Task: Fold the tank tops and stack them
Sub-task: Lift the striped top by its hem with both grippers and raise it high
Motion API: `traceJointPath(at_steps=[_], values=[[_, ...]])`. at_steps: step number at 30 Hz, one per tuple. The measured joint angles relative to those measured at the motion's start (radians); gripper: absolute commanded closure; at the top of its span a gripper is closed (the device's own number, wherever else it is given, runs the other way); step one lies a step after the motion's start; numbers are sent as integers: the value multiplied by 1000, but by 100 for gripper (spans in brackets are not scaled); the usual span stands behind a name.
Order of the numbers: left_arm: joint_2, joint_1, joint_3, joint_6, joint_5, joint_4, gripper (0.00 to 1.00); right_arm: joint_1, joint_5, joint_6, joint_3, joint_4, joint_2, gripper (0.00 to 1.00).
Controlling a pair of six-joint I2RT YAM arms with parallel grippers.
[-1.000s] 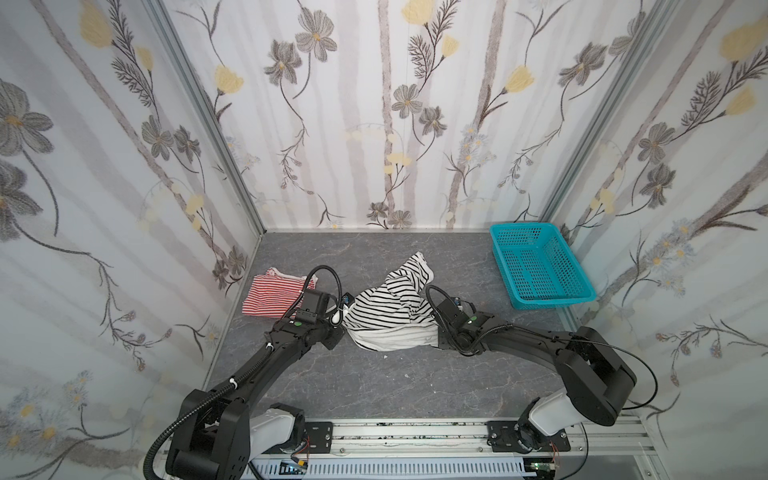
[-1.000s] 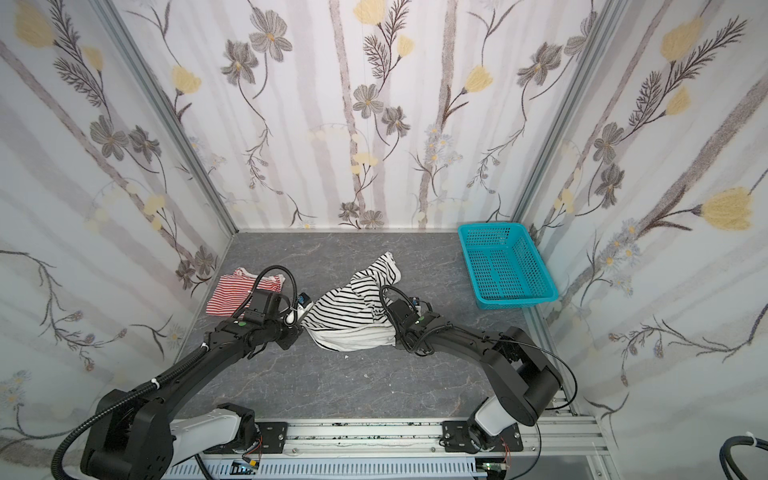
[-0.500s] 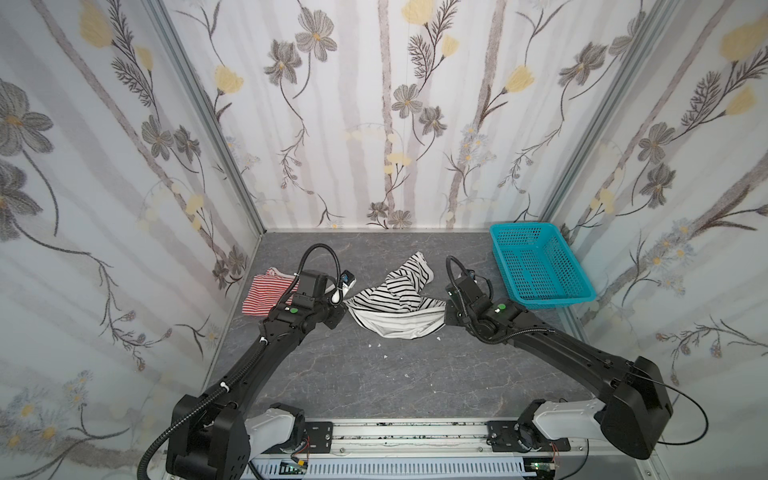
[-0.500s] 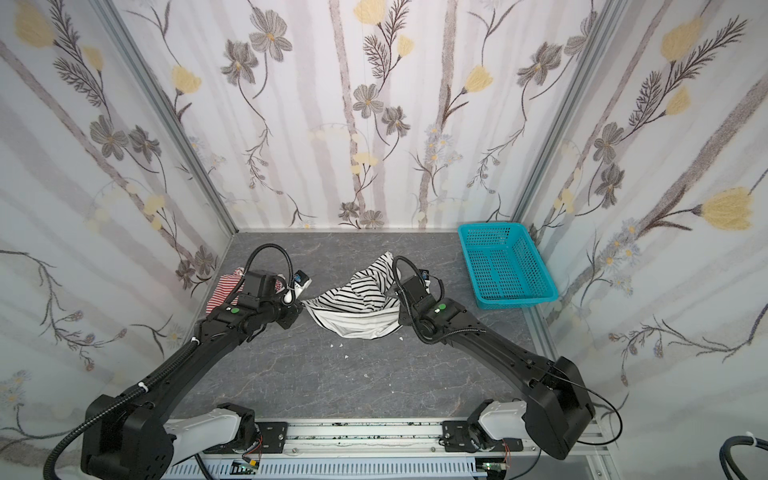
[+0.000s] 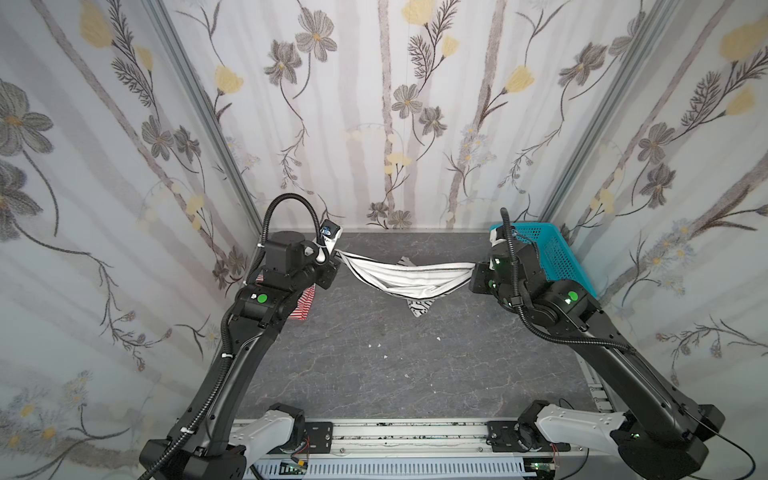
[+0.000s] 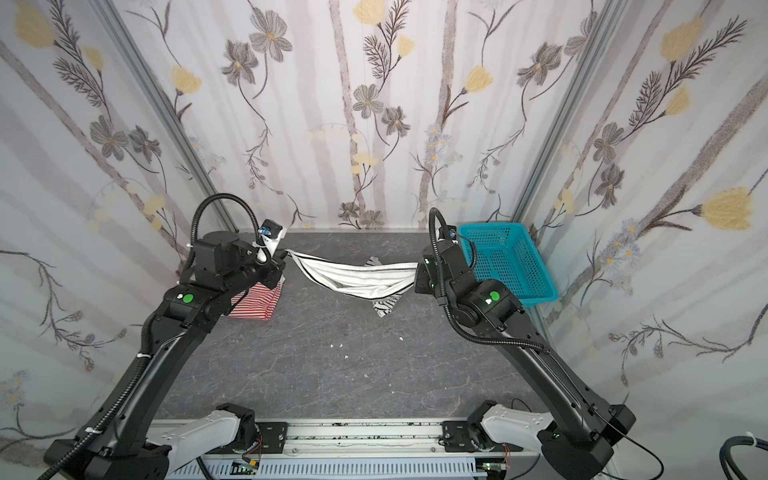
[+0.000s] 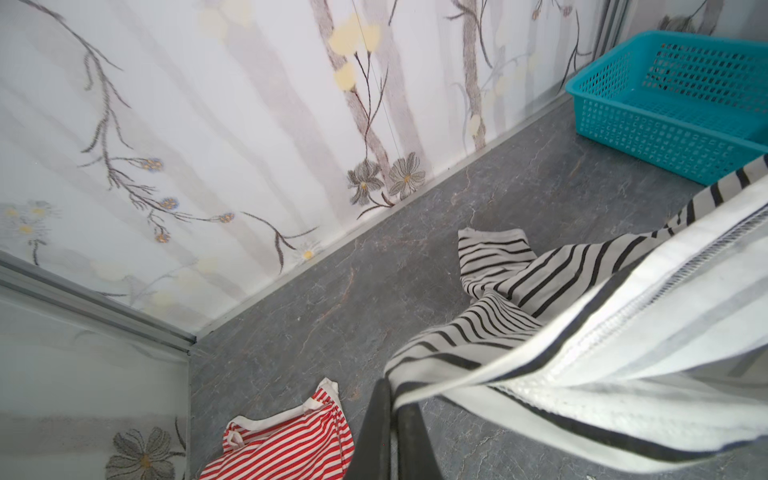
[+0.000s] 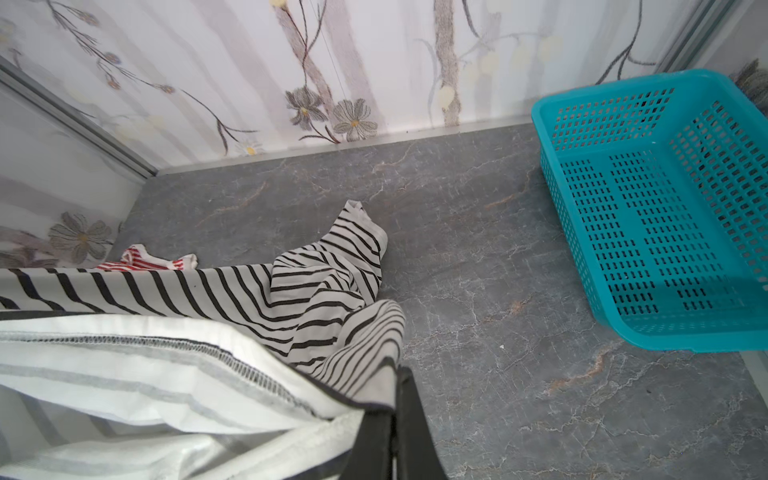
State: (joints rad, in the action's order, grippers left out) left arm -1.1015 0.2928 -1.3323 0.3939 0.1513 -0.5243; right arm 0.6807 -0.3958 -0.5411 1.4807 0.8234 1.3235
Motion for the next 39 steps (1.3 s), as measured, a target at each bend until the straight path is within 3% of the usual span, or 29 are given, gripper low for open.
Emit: traceJointPath(at_steps=[7,13,19,25,31,39], values=[[57,0,-223,-14,26,-102,100,23,31,32,228,100,-47,100],[61,1,-424,-37,58,-188,100,55,34,54,529,201,1,100],[12,1,-536,-54,78,-225,100,40,34,83,713,259,71,100],[-163,1,-581,-58,51,-218,100,-126,93,135,746,255,215,100],[-401,1,-626,-48,-13,-153,100,-290,246,188,781,225,435,100],[-793,-46,-1030,-26,-92,-104,100,-428,452,203,1025,142,700,100]])
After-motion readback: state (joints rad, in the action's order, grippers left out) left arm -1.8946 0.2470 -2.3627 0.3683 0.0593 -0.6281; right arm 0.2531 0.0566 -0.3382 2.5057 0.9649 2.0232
